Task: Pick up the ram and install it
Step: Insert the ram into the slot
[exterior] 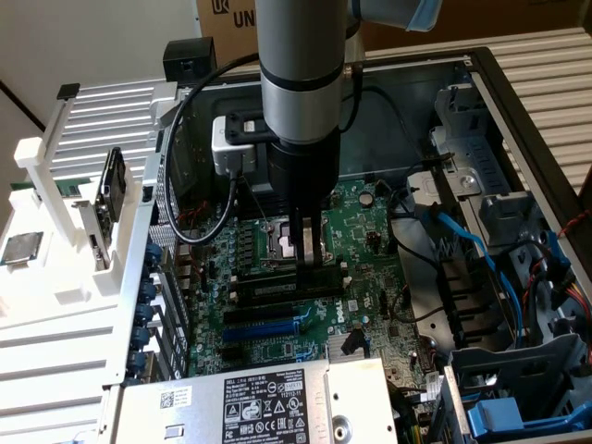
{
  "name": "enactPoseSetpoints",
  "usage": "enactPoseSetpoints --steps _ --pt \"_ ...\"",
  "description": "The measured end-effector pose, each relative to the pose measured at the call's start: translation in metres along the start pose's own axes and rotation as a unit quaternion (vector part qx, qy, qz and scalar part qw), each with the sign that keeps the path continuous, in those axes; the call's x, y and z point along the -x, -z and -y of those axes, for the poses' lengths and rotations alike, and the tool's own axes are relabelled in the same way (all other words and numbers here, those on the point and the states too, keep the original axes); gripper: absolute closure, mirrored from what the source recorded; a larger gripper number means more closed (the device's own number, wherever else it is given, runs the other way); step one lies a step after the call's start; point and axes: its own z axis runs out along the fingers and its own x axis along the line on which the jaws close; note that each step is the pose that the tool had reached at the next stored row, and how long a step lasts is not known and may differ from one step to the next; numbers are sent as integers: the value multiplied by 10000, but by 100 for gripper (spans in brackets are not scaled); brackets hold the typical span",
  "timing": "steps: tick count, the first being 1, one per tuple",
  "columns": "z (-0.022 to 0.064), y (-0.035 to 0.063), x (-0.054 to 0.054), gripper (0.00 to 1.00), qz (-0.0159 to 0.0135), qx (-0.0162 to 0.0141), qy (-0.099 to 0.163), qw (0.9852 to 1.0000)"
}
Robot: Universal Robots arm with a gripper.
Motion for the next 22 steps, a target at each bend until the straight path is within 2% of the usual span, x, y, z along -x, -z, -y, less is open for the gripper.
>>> enactPoseSetpoints --steps 13,16,17,22 --pt "0 -1 0 88 0 0 0 10000" --pt "0 -1 0 87 1 0 0 10000" --pt "0 -1 0 80 1 0 0 10000" --pt "0 3 1 80 1 -1 0 10000"
